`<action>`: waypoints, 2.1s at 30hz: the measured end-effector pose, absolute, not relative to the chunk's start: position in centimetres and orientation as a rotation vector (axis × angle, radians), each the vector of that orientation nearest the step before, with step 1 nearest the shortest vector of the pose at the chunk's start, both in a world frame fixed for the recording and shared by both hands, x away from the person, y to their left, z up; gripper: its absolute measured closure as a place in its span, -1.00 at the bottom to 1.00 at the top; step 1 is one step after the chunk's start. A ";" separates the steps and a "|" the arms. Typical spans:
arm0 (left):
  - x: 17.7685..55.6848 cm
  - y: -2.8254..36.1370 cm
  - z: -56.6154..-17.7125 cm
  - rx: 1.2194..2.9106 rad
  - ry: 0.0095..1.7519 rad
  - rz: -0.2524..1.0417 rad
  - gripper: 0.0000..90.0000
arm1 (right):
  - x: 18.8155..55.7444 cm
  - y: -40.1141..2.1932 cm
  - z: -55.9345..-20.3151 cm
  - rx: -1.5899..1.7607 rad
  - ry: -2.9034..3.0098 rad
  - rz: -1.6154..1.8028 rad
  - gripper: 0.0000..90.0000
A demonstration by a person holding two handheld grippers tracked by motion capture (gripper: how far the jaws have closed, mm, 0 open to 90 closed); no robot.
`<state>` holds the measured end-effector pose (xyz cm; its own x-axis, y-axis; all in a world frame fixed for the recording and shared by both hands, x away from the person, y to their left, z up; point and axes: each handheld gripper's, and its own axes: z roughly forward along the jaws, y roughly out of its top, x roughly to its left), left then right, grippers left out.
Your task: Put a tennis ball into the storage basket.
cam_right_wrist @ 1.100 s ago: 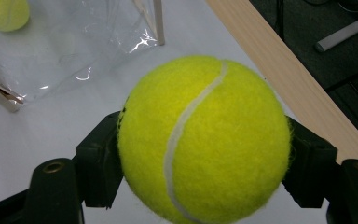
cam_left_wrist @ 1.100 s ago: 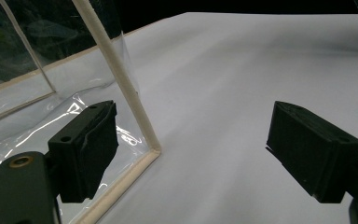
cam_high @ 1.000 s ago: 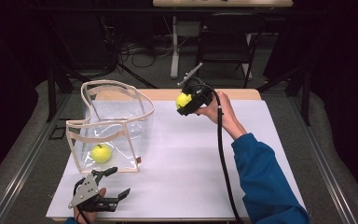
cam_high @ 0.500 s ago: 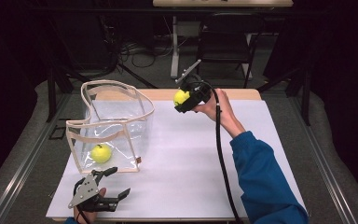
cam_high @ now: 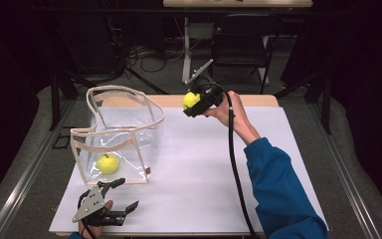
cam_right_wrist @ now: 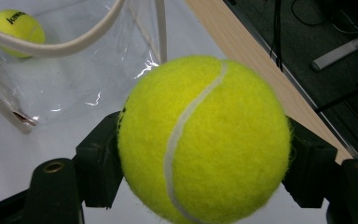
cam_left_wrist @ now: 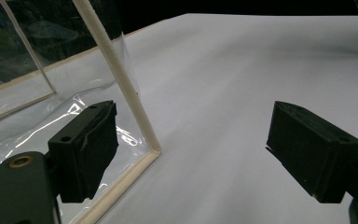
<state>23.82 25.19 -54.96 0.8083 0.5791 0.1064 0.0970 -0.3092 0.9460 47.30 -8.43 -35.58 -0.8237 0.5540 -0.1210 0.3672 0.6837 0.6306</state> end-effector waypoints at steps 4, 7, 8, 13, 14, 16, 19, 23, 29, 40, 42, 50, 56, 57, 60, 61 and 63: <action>23.8 25.2 -55.0 1.846 0.515 0.521 -0.64 | 47.3 -8.2 -35.4 0.721 2.595 0.886 -0.42; 23.8 25.2 -55.0 1.844 0.516 0.524 -0.64 | 47.3 -8.1 -35.2 0.721 2.590 0.902 -0.42; 23.8 25.2 -55.0 1.844 0.515 0.524 -0.64 | 47.3 -8.1 -35.2 0.719 2.591 0.906 -0.42; 23.9 25.2 -55.0 1.842 0.519 0.522 -0.64 | 47.4 -7.8 -35.0 0.716 2.587 0.922 -0.42; 23.9 25.2 -55.0 1.843 0.516 0.522 -0.64 | 47.4 -7.7 -35.0 0.716 2.586 0.928 -0.42; 23.8 25.2 -55.0 1.845 0.515 0.521 -0.64 | 47.4 -7.6 -34.8 0.704 2.585 0.931 -0.42; 23.8 25.2 -55.0 1.838 0.518 0.524 -0.64 | 47.4 -7.4 -34.5 0.705 2.577 0.946 -0.42; 23.8 25.3 -55.0 1.840 0.518 0.522 -0.64 | 47.3 -7.2 -34.2 0.695 2.573 0.945 -0.42; 23.9 25.2 -55.0 1.838 0.522 0.522 -0.64 | 47.2 -6.9 -33.6 0.680 2.564 0.965 -0.42; 23.9 25.3 -55.0 1.843 0.519 0.517 -0.64 | 47.2 -6.1 -32.7 0.659 2.558 0.986 -0.42; 23.9 25.3 -55.0 1.842 0.517 0.515 -0.64 | 47.2 -5.9 -32.7 0.661 2.557 0.995 -0.42; 23.9 25.3 -55.0 1.844 0.517 0.519 -0.64 | 47.0 -5.1 -32.2 0.637 2.554 1.007 -0.42; 23.9 25.3 -54.9 1.844 0.516 0.518 -0.64 | 46.9 -4.5 -32.1 0.621 2.558 1.014 -0.42; 23.9 25.3 -54.9 1.843 0.514 0.514 -0.64 | 46.9 -4.4 -32.1 0.618 2.557 1.014 -0.42; 23.8 25.3 -54.9 1.839 0.518 0.519 -0.64 | 46.8 -4.1 -32.0 0.617 2.555 1.032 -0.42; 23.8 25.3 -54.9 1.841 0.518 0.523 -0.64 | 46.8 -4.0 -31.9 0.614 2.556 1.028 -0.42; 23.9 25.3 -54.9 1.842 0.515 0.515 -0.64 | 46.7 -3.7 -31.9 0.604 2.556 1.026 -0.42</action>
